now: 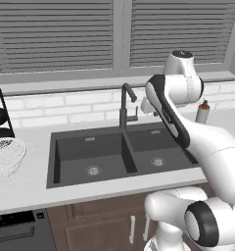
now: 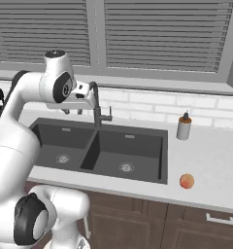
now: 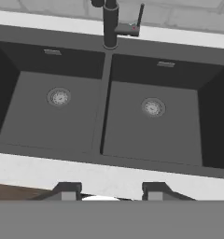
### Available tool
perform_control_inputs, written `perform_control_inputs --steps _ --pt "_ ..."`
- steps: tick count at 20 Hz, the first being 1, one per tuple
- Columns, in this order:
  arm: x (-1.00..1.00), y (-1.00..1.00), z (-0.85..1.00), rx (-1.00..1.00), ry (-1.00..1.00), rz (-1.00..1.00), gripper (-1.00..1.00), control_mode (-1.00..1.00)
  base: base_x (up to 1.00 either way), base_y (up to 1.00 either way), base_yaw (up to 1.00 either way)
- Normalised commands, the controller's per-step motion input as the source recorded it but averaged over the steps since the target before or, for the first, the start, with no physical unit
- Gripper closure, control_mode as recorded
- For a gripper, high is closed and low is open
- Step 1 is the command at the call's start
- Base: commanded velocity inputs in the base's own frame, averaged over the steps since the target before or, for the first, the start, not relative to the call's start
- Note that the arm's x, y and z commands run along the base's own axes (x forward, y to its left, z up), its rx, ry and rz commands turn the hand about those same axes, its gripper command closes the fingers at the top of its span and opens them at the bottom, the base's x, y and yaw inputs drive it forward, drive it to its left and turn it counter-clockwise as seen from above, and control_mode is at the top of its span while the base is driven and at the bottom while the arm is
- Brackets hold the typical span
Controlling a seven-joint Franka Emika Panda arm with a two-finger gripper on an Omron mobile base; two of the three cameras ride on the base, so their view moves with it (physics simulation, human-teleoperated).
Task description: Put the colander in the sink, put the peach in the colander, and turn on the sink faucet and pour water over the colander.
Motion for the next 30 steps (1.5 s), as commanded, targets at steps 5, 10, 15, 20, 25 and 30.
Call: perform_control_inputs --steps 5,10,15,20,25,30 --pt "-0.17 0.06 -0.03 0.0 -0.01 0.0 -1.0 -1.0 0.0 0.0 0.0" --pt "-0.3 0.6 -0.09 0.0 0.02 0.01 -1.0 -1.0 0.0 0.0 0.0" --pt "-0.01 0.87 -0.08 0.02 0.11 0.0 -1.0 -1.0 0.0 0.0 0.0" --pt "0.0 0.99 -0.1 0.02 0.15 0.0 -1.0 -1.0 0.0 0.0 0.0" --pt "0.01 0.93 -0.12 0.06 0.15 0.0 -1.0 -1.0 0.0 0.0 0.0" --pt "0.0 0.82 -0.17 0.1 0.13 0.0 -1.0 -1.0 0.0 0.0 0.0"
